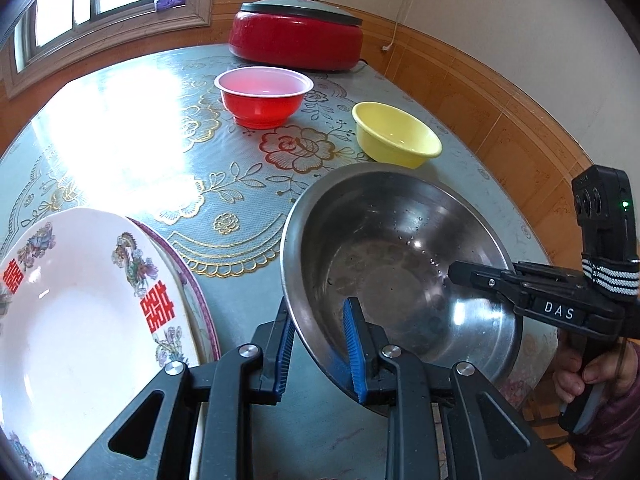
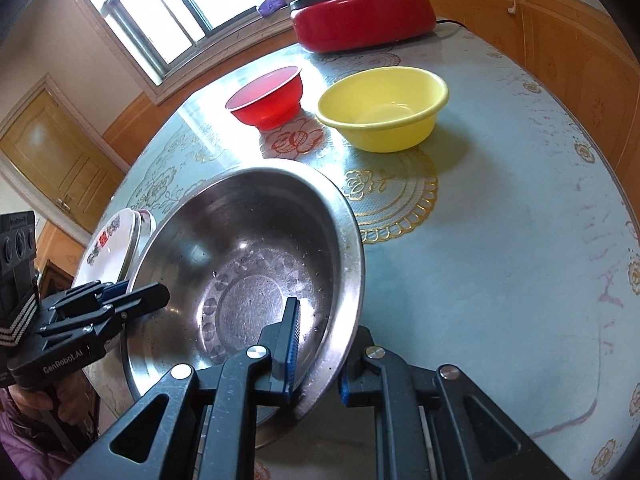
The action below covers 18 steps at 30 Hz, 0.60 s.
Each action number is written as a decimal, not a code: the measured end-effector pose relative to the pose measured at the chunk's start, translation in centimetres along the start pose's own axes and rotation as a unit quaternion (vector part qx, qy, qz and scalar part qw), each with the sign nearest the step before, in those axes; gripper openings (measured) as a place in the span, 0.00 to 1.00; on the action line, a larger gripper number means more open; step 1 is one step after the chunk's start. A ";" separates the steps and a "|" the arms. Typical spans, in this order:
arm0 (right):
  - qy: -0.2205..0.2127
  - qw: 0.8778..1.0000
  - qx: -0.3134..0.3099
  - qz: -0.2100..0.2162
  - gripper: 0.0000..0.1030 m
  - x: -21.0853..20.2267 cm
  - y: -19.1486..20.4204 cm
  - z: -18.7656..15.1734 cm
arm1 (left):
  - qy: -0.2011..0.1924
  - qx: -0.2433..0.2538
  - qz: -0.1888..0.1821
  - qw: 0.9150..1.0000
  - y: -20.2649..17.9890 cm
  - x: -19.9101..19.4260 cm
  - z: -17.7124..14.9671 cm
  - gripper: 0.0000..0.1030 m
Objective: Organize plates and bowls
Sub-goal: 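Set the steel basin down beside the plate stack and open the left gripper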
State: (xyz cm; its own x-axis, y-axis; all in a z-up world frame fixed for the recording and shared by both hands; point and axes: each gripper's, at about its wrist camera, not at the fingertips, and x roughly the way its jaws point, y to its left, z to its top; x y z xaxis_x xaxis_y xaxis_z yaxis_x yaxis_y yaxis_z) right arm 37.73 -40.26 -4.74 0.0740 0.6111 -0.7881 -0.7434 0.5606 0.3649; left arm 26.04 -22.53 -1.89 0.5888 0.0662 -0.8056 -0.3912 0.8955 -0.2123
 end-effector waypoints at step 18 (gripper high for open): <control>-0.035 0.998 -0.001 0.045 0.35 -3.2 -1.1 2.1 | -0.043 -0.007 0.013 0.999 -0.1 -1.9 3.1 0.25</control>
State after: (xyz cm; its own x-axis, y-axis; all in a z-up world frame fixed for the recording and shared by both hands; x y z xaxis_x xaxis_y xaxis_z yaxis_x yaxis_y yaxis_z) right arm 39.73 -41.67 -1.62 0.0528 0.6972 -0.7149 -0.7505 0.5000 0.4321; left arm 27.13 -21.35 1.36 0.6363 0.1271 -0.7609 -0.4159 0.8872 -0.1996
